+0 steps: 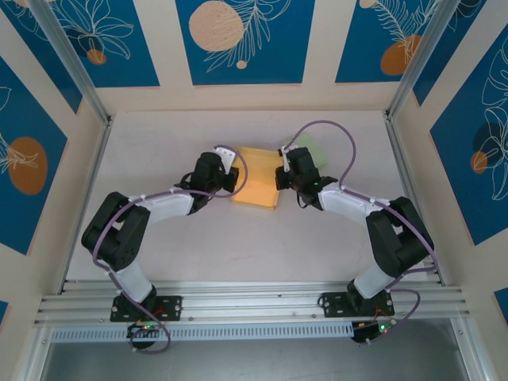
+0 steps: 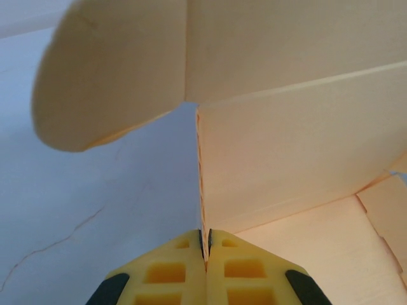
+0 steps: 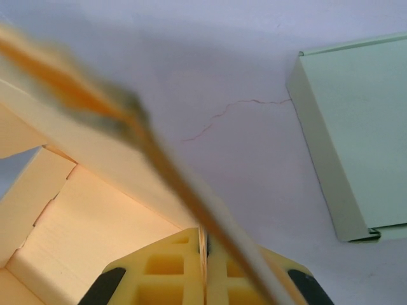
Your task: Fold the paper box
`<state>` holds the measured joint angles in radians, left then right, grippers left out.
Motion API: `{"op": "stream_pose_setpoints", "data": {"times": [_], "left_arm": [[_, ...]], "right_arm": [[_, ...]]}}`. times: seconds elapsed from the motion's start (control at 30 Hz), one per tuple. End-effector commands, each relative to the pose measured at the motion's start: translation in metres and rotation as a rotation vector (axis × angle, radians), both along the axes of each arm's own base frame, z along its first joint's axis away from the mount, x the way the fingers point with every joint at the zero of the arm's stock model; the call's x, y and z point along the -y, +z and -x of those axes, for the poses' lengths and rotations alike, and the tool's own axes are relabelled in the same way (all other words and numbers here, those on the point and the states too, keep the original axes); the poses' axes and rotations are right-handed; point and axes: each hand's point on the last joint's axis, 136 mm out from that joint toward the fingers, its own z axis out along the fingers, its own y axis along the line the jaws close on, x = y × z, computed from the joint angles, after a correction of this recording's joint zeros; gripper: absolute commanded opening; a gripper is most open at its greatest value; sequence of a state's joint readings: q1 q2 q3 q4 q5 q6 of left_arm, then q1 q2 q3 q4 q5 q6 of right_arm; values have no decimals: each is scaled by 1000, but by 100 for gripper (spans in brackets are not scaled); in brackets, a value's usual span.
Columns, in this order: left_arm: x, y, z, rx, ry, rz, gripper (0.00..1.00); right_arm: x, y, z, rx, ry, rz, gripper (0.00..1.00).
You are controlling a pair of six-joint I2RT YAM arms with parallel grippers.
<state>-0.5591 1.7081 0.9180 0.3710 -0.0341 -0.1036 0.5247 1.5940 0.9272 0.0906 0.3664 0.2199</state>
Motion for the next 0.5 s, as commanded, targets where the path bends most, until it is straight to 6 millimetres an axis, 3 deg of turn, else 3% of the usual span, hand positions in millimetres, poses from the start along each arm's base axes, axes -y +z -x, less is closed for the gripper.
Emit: {"op": "stream_pose_setpoints", "data": {"times": [0.0, 0.27, 0.47], "left_arm": [[19, 15, 12, 21, -29, 83, 3], [13, 10, 13, 62, 30, 77, 3], [10, 23, 3, 120, 80, 96, 3]], "right_arm": [[-32, 26, -9, 95, 15, -129, 6], [-51, 26, -19, 135, -27, -132, 7], [-64, 40, -49, 204, -24, -105, 7]]}}
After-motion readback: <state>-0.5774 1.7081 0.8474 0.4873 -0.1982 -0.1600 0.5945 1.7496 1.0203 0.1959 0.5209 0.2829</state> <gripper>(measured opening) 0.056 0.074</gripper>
